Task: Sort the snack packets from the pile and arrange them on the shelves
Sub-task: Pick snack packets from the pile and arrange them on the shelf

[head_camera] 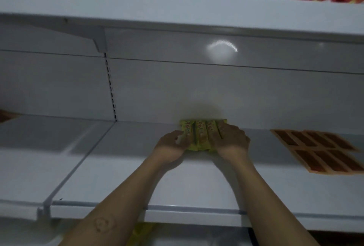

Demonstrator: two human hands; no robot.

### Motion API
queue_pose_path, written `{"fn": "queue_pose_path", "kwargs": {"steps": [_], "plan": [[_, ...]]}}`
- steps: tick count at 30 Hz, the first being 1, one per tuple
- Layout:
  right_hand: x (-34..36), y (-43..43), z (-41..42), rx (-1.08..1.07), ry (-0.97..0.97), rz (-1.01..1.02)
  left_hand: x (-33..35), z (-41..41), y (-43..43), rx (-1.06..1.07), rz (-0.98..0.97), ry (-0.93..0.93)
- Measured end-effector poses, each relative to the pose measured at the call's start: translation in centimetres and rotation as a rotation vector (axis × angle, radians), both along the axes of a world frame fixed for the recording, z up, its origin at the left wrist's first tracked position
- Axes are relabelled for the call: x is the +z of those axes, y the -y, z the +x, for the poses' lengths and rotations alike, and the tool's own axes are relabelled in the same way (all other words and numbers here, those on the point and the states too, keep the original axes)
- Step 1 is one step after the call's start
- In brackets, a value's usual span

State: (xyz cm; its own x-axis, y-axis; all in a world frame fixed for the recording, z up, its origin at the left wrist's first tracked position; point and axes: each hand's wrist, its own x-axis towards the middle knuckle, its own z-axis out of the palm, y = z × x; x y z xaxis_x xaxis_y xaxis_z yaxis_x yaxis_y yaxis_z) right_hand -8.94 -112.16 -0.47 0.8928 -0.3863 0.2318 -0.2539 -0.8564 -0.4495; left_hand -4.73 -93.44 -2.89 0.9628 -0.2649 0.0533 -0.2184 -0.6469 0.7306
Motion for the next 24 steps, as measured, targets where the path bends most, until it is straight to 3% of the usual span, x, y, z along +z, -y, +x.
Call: {"fn": "queue_pose_path", "kwargs": {"steps": [5,13,20,24], "plan": [[-1.4,1.8,-0.4,-0.057,-0.107,-0.024,-0.4,0.3,2.0,0.108,-0.13,0.022],[-2.7,3.4,-0.8,0.038,0.019,0.186,-1.5,1.0,3.0,0.176,-0.155,0.041],[-2.9,3.7,-1.1,0.096,0.056,0.196,-2.0,1.1,3.0,0.218,-0.311,0.006],[-3.1,3.7,-1.2,0.088,0.055,0.195,-1.7,1.4,3.1,0.137,-0.218,-0.011]]}}
